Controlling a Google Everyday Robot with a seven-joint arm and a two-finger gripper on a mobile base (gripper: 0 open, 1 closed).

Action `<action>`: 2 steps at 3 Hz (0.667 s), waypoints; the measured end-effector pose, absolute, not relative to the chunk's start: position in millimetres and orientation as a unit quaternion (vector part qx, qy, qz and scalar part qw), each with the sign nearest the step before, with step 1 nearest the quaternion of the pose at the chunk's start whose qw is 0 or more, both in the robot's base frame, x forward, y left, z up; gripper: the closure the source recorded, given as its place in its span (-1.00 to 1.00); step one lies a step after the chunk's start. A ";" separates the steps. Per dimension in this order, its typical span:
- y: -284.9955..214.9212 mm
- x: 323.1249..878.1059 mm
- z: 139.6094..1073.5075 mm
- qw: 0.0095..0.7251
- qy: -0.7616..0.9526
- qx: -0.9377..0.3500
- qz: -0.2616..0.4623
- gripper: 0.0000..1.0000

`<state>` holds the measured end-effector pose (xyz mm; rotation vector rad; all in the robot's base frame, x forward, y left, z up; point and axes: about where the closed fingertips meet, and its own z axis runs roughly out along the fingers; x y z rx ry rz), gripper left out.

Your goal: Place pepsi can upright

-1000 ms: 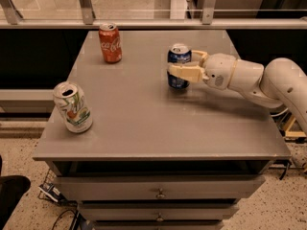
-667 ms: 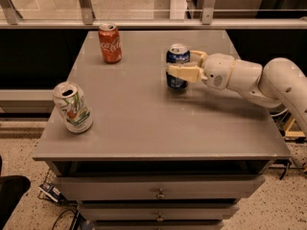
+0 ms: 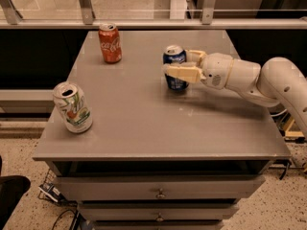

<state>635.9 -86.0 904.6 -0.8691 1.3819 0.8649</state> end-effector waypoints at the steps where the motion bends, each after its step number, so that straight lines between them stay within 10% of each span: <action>1: -83.3 635.6 905.0 0.602 0.596 -0.377 0.375 -1.00; 2: -83.2 635.6 905.0 0.602 0.596 -0.377 0.375 -1.00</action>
Offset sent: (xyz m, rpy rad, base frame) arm -0.0002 0.0026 0.0004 -0.0001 -0.0004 0.0042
